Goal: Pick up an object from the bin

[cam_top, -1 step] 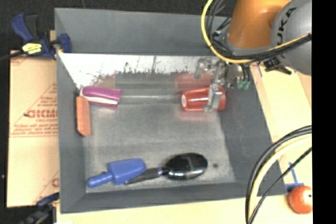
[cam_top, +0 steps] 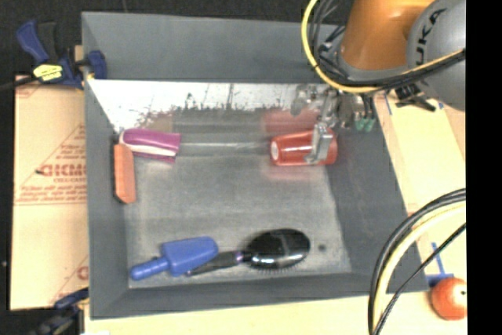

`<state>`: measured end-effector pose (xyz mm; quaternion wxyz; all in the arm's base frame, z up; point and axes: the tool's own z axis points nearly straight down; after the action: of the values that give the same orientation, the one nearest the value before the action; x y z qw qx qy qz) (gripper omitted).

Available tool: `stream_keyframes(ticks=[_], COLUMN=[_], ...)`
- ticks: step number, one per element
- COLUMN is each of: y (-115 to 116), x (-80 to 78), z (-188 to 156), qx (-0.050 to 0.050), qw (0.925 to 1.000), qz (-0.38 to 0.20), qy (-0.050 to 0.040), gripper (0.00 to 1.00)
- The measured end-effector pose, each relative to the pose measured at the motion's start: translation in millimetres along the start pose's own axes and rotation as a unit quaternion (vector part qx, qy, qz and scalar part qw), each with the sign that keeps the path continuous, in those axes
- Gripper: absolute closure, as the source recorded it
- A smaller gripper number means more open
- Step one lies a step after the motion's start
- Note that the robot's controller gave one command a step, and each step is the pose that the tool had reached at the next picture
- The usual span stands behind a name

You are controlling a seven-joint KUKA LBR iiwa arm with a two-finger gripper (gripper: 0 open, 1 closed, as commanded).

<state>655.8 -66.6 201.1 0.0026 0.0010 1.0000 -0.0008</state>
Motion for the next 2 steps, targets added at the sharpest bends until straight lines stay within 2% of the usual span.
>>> stream_keyframes(ticks=[1,2], y=[-47.7,-48.1], x=[1.0,3.4], z=[127.0,80.3], qx=[0.001,0.001], qw=[0.9956,0.9965], qz=[-0.094,-0.083], qy=[-0.0011,-0.0049], gripper=[0.0,0.0])
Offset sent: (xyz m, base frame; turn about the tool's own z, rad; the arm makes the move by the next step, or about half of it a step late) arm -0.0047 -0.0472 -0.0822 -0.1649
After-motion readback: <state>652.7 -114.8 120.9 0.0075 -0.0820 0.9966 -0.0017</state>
